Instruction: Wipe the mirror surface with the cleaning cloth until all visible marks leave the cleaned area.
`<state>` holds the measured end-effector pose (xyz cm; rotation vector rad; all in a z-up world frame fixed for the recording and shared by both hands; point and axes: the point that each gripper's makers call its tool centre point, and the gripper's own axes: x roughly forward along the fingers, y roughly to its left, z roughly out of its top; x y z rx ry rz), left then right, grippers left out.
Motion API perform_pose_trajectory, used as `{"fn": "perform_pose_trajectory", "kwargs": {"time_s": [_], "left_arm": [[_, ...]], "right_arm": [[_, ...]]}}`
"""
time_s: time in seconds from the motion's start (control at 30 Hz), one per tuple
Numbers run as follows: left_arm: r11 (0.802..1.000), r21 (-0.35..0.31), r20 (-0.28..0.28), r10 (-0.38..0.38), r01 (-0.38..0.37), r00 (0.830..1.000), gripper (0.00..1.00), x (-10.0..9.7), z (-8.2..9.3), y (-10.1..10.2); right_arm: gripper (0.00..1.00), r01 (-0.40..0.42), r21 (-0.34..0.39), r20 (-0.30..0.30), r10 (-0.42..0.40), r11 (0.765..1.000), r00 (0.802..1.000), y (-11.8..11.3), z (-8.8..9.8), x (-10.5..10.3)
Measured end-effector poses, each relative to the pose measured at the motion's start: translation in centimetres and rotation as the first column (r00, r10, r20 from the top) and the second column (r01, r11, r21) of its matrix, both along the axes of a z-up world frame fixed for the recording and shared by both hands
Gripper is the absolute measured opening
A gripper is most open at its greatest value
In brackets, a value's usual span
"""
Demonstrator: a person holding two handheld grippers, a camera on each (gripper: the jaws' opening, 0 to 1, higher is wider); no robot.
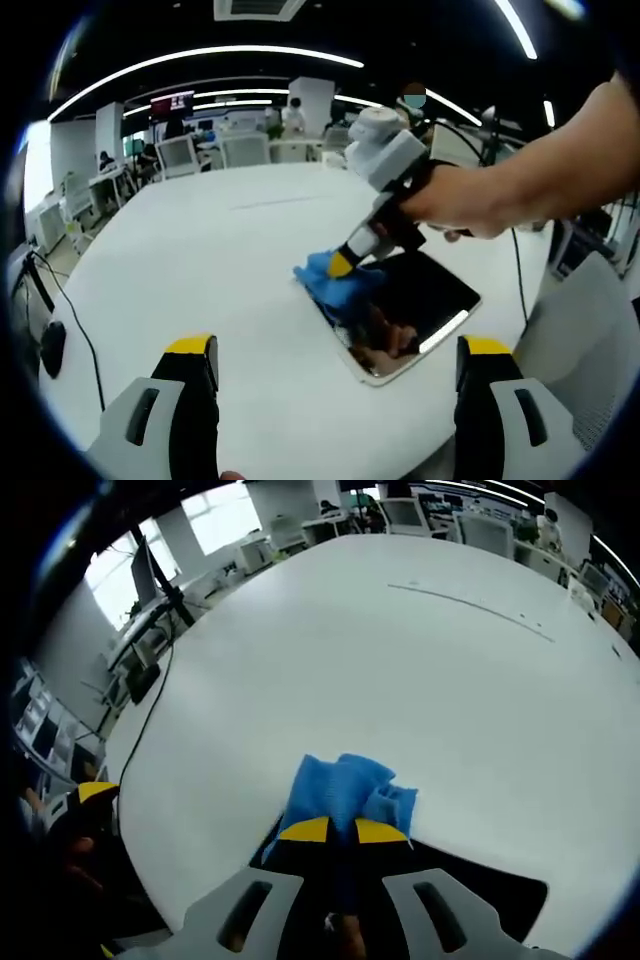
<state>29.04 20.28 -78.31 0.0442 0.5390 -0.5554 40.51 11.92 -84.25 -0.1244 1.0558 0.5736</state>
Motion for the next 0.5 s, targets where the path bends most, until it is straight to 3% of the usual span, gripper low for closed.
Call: {"fn": "perform_pose_trajectory", "kwargs": {"time_s": [0.5], "left_arm": [[1.000,0.013,-0.002,-0.020,0.020,1.000,0.99,-0.1,0.1,-0.1]], "right_arm": [[0.02,0.014,-0.011,-0.008,-0.014,1.000,1.000,-1.5,-0.4,0.4]]}}
